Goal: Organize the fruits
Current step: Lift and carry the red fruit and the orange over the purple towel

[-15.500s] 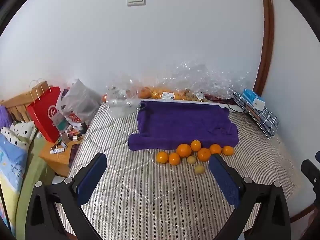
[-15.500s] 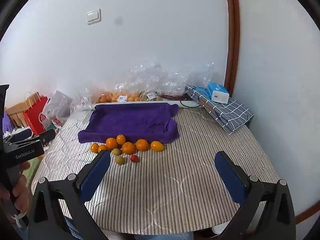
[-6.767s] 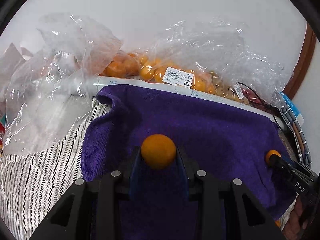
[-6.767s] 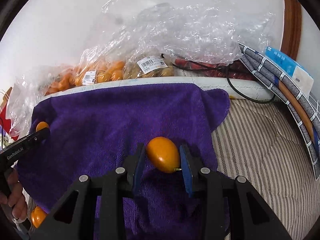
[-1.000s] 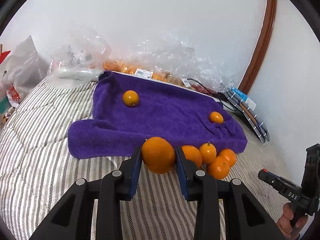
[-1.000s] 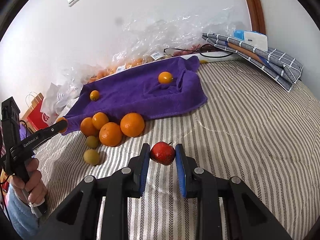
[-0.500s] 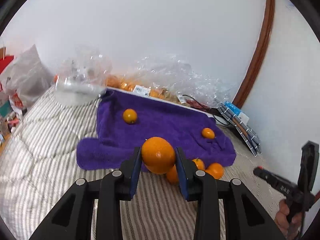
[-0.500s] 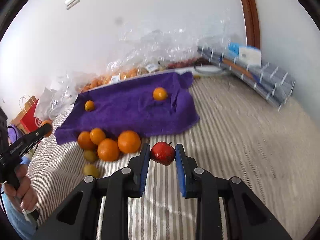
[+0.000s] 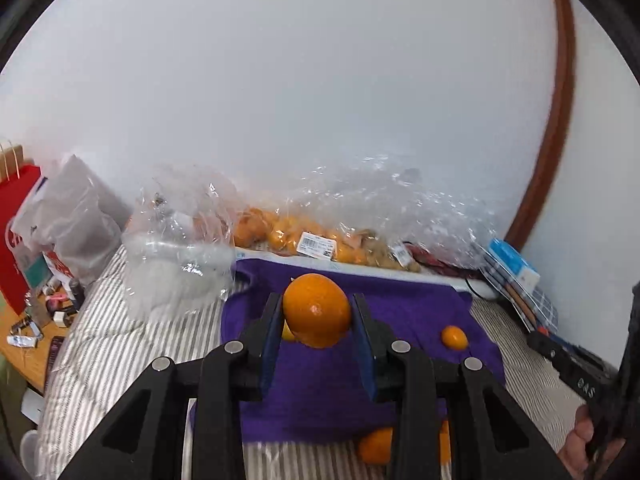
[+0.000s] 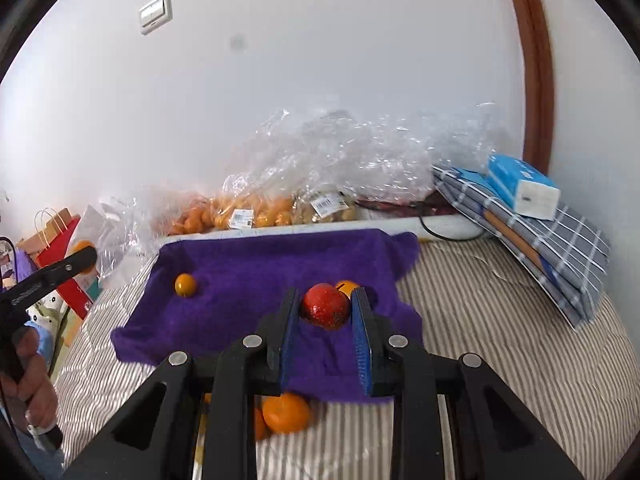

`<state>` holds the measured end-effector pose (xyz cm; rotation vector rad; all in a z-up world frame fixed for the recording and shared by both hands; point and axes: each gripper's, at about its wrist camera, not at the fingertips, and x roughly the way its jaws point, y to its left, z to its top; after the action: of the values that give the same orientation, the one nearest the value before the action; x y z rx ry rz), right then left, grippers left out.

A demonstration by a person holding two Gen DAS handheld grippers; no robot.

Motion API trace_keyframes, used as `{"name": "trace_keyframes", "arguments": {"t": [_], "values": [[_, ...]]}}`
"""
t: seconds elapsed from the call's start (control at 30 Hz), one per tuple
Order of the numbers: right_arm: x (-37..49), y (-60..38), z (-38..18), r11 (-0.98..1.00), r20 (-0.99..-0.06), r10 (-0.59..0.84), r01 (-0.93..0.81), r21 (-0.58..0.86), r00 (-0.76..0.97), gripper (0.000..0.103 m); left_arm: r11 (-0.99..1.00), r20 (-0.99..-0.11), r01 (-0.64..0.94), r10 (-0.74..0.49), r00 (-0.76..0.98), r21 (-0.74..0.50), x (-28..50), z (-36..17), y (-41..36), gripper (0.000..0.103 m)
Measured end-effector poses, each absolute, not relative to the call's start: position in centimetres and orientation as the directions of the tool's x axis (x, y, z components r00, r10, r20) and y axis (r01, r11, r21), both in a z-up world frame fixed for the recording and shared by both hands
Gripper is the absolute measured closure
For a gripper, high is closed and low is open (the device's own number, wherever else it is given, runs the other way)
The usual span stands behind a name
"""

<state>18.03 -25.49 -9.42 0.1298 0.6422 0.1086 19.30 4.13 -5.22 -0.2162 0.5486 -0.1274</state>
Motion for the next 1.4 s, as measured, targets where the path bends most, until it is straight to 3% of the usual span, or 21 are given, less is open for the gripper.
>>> {"name": "trace_keyframes", "arguments": {"t": [0.3,0.97,1.4], "values": [[22.9,-24.5,-13.1,0.98,-0.622,0.18,-0.084,0.181,0.762,0.077,0.952,-0.531,0.023,-0.191,0.825,-0.306,22.7,-9.9,4.3,0.071],[24.8,-25.5,-17.3,0.976,-0.706,0.193,-0.062,0.208,0.682,0.077,0.969,-0.642,0.024,-0.182,0.745,-0.246,25.0,-14.1,3.4,0.071],[24.8,-24.3,-18.5,0.984,-0.736,0.17,-0.068,0.166,0.655,0.077,0.976,-0.667,0.031,-0.17,0.725,-0.215,25.4,-14.9,2.5,0.071]]}}
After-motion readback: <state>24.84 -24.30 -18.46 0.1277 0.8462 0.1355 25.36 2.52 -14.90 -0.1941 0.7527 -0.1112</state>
